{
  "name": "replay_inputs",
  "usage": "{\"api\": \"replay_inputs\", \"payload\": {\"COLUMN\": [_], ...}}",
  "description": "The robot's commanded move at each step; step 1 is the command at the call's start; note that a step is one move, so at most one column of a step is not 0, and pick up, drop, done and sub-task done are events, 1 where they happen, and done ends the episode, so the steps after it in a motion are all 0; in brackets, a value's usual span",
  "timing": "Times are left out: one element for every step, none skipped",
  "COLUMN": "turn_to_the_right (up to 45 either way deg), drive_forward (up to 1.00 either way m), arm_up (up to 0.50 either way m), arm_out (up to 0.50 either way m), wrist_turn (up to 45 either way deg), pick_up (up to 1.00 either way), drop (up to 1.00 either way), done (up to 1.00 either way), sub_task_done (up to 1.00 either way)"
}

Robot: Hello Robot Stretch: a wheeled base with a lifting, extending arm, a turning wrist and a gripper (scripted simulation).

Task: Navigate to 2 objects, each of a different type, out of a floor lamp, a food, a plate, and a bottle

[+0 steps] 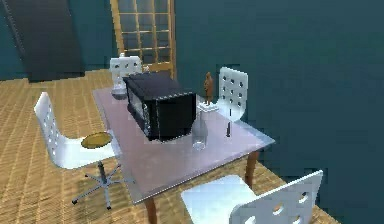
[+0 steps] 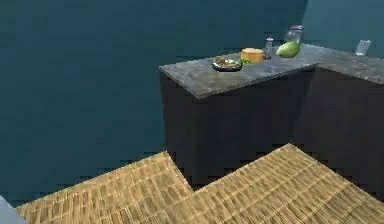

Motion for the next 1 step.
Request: {"api": "replay_inputs", "payload": {"turn_to_the_right": [0.0], "drive_forward": [0.0], "arm_up": [0.0], "arm_out": [0.0], "wrist_turn": [0.0], "pick_up": [0.0], "drop": [0.0], "done": [1.0], "sub_task_done": [0.0]}}
